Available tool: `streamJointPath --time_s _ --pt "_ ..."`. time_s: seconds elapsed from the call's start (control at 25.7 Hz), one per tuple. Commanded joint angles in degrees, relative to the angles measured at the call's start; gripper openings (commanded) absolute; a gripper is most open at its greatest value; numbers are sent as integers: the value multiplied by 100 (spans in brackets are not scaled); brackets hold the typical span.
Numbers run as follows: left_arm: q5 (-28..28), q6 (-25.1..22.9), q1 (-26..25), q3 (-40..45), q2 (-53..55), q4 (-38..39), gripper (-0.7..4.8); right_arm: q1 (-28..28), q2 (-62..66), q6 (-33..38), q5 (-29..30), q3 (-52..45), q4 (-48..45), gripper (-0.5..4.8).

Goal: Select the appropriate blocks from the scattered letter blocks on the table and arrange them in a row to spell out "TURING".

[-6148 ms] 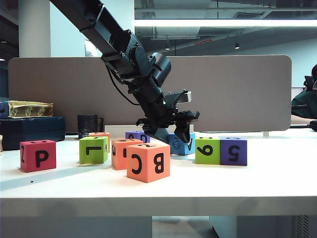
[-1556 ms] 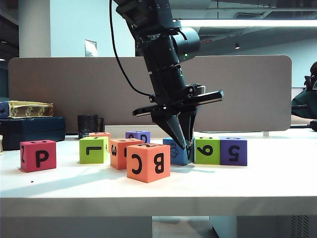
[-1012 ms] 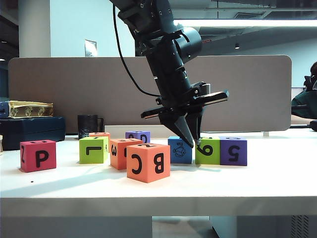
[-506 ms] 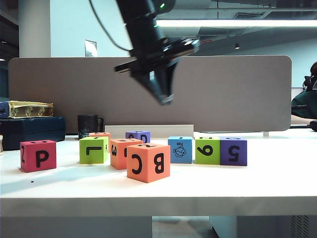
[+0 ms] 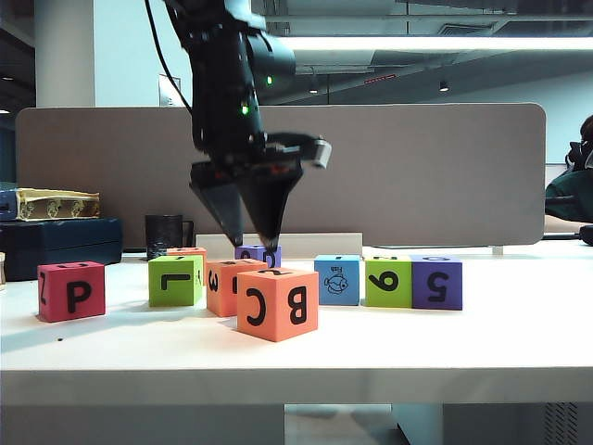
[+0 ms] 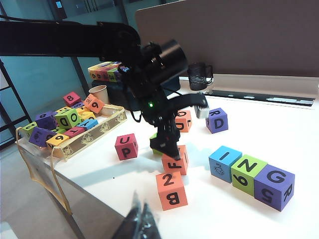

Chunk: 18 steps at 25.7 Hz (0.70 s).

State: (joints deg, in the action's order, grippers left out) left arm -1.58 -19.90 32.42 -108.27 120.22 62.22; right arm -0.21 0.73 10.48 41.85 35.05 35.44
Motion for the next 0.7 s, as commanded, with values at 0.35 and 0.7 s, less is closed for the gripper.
streamJointPath --time_s 0.35,0.7 --pt "437 -260 -57 2 151 -118 355 -7 -57 2 7 20 -52 -1" --pt "254 -258 -133 11 295 -146 355 -7 -57 0 4 20 -52 -1"
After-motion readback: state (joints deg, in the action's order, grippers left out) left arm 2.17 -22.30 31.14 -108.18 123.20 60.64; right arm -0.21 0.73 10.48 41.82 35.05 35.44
